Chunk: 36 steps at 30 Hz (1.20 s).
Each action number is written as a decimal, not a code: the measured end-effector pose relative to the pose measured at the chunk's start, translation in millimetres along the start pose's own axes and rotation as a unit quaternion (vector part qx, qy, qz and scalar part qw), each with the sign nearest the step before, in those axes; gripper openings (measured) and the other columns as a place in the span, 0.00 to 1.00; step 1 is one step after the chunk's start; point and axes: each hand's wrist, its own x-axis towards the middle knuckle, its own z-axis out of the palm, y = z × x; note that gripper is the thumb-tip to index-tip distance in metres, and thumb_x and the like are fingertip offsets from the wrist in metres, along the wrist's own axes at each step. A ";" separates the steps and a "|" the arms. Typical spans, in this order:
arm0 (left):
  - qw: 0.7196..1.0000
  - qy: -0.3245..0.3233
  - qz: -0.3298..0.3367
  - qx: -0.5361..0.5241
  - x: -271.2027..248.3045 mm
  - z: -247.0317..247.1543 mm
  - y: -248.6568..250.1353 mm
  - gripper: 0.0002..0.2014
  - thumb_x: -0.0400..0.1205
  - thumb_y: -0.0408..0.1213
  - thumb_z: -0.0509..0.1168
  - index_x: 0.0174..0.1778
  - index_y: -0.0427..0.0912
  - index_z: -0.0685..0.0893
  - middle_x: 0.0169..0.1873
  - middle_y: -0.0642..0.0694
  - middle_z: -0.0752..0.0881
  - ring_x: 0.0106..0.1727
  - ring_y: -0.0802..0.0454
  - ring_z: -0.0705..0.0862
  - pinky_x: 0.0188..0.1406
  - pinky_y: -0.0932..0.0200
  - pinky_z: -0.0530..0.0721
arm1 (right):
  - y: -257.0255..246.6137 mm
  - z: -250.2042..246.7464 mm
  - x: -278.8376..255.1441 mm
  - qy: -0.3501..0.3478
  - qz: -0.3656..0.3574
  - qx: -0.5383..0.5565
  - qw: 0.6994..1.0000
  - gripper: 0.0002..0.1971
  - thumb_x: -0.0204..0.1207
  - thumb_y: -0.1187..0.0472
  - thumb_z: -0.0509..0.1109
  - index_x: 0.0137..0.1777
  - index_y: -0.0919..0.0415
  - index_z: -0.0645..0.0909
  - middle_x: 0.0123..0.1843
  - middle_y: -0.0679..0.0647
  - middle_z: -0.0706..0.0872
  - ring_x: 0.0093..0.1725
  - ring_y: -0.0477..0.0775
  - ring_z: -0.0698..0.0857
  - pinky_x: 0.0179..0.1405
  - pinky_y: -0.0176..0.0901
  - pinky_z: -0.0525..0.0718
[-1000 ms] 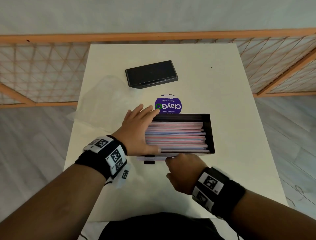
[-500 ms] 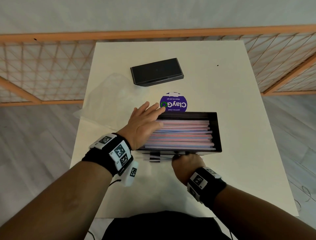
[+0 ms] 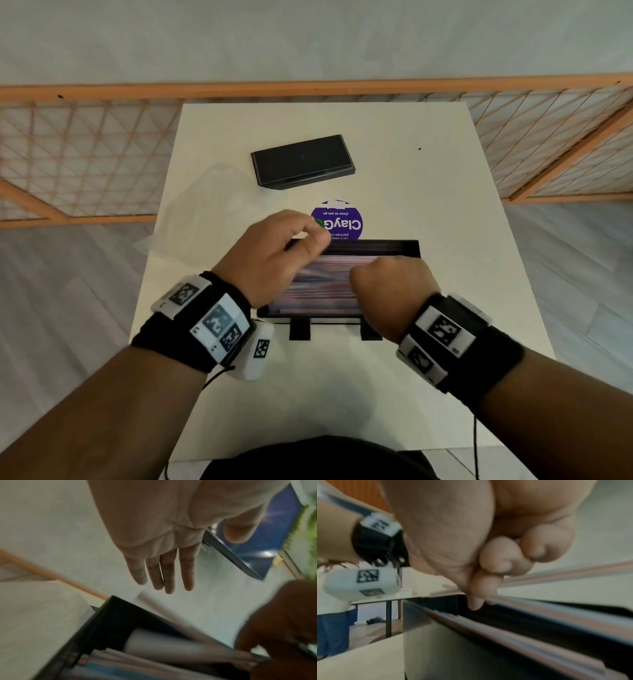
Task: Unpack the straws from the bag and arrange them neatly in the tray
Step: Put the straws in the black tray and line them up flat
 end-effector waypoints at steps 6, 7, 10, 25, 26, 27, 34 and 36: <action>0.940 -0.196 -0.086 0.264 0.7 23.1 -6.7 0.34 0.59 0.54 0.73 0.61 0.51 0.74 0.56 0.53 0.76 0.58 0.52 0.75 0.57 0.49 0.84 | 15.1 27.6 21.9 0.025 0.008 0.130 0.991 0.30 0.72 0.32 0.56 0.58 0.55 0.81 0.56 0.54 0.78 0.59 0.59 0.77 0.58 0.53 0.80; 0.926 -0.213 -0.085 0.300 1.4 27.7 -9.0 0.35 0.59 0.55 0.74 0.61 0.50 0.72 0.57 0.52 0.75 0.59 0.51 0.74 0.58 0.49 0.83 | 18.0 29.3 22.8 0.016 0.011 0.143 0.989 0.37 0.67 0.26 0.51 0.58 0.55 0.81 0.56 0.53 0.78 0.59 0.58 0.77 0.60 0.52 0.79; 0.900 -0.222 -0.079 0.366 7.0 45.1 -15.7 0.42 0.60 0.60 0.76 0.68 0.48 0.69 0.62 0.50 0.74 0.64 0.47 0.73 0.65 0.46 0.80 | 19.3 38.3 23.6 -0.029 0.027 0.130 0.991 0.52 0.51 0.14 0.49 0.65 0.51 0.75 0.62 0.49 0.79 0.63 0.56 0.77 0.65 0.55 0.75; 0.885 -0.227 -0.090 0.397 20.0 60.7 -22.6 0.49 0.62 0.65 0.75 0.77 0.50 0.67 0.69 0.49 0.73 0.71 0.47 0.75 0.75 0.44 0.72 | 9.5 52.8 36.8 -0.084 0.055 0.059 0.993 0.58 0.45 0.20 0.73 0.74 0.51 0.65 0.69 0.51 0.75 0.68 0.58 0.76 0.68 0.61 0.76; 0.886 -0.228 -0.092 0.394 19.9 60.5 -22.8 0.49 0.62 0.65 0.75 0.77 0.51 0.67 0.68 0.49 0.74 0.71 0.47 0.75 0.75 0.44 0.72 | 10.0 51.8 36.6 -0.084 0.055 0.061 0.993 0.57 0.46 0.21 0.73 0.73 0.50 0.66 0.68 0.50 0.76 0.68 0.58 0.76 0.67 0.60 0.76; 0.888 -0.226 -0.093 0.391 19.9 60.4 -22.7 0.48 0.61 0.65 0.75 0.76 0.51 0.68 0.67 0.50 0.74 0.70 0.47 0.75 0.74 0.43 0.73 | 10.7 50.5 36.5 -0.084 0.055 0.061 0.993 0.56 0.46 0.21 0.73 0.73 0.50 0.66 0.68 0.49 0.76 0.68 0.57 0.76 0.66 0.59 0.76; 0.887 -0.226 -0.087 0.394 19.7 62.1 -24.4 0.47 0.63 0.65 0.74 0.77 0.52 0.69 0.69 0.50 0.74 0.72 0.47 0.75 0.76 0.45 0.71 | 10.8 52.5 38.7 -0.083 0.049 0.067 0.993 0.52 0.51 0.24 0.74 0.73 0.50 0.67 0.68 0.50 0.77 0.67 0.57 0.78 0.70 0.60 0.75; 0.889 -0.220 -0.091 0.391 17.9 63.3 -25.2 0.46 0.63 0.65 0.73 0.76 0.53 0.69 0.68 0.51 0.75 0.71 0.47 0.75 0.75 0.45 0.72 | 10.8 55.3 38.5 -0.080 0.052 0.077 0.993 0.50 0.52 0.25 0.74 0.72 0.50 0.68 0.68 0.49 0.79 0.67 0.57 0.79 0.69 0.59 0.76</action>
